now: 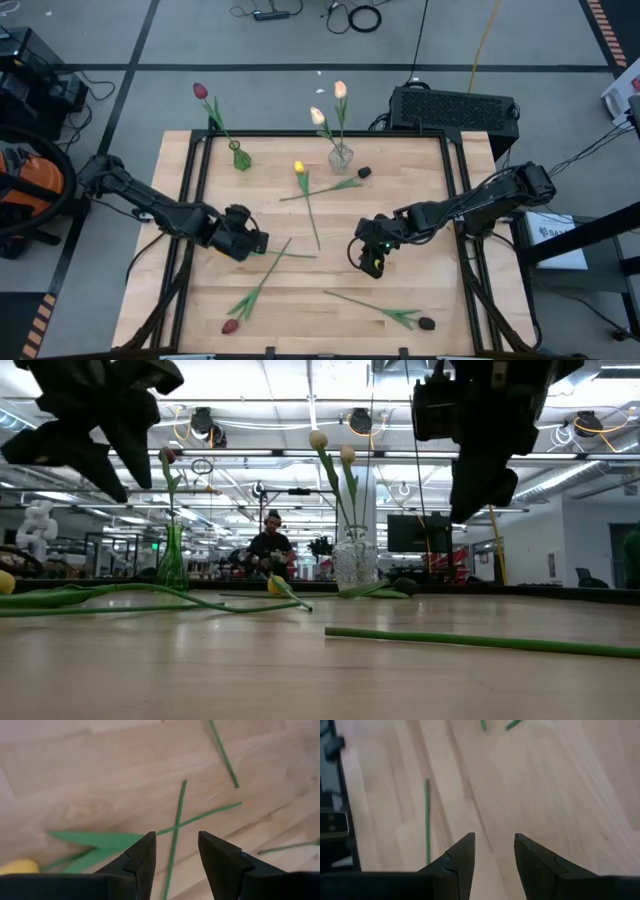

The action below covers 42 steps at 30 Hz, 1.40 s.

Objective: Sort flowers into vase by color
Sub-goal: Put the red tulip into the green vase

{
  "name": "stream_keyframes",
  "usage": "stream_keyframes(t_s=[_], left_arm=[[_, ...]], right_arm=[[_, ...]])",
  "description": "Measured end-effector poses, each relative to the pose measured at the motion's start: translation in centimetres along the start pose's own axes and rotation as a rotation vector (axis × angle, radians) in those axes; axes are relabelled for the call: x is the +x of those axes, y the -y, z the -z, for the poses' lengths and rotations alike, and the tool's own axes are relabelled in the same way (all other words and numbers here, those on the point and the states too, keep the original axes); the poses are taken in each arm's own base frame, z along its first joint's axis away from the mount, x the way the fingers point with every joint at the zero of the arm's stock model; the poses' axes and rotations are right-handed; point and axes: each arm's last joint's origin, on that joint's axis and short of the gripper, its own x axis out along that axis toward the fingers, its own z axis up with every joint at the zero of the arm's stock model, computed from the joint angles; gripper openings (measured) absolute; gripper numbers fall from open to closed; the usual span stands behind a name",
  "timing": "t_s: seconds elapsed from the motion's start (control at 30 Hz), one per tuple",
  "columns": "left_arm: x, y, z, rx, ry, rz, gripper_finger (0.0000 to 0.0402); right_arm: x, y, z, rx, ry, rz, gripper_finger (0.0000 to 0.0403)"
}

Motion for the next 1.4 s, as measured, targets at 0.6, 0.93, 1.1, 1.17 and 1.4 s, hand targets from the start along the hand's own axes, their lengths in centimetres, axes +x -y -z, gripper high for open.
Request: stream_keyframes(t_s=[0.6,0.93,1.1,1.17,1.4], left_arm=[[2.5,2.2,6.0,0.000,-0.124,0.143,0.0155],[1.4,1.9,9.0,0.168,-0.325,0.188,0.0155],[2.2,1.7,11.1,0.215,-0.373,0.182,0.0155],[2.9,1.3,11.7,0.242,-0.380,0.140,0.0155],[5.0,0.6,12.9,0.243,-0.465,0.012,0.0155]], right_arm=[[0.0,-0.1,0.2,-0.197,-0.055,-0.077,0.0130],[-0.1,-0.1,-0.1,-0.228,-0.041,-0.081,0.0130],[-0.1,0.0,-0.6,-0.221,-0.007,-0.093,0.0130],[-0.1,0.0,-0.7,-0.219,0.006,-0.099,0.0130],[-0.2,-0.1,-1.0,-0.221,0.032,-0.113,0.0130]])
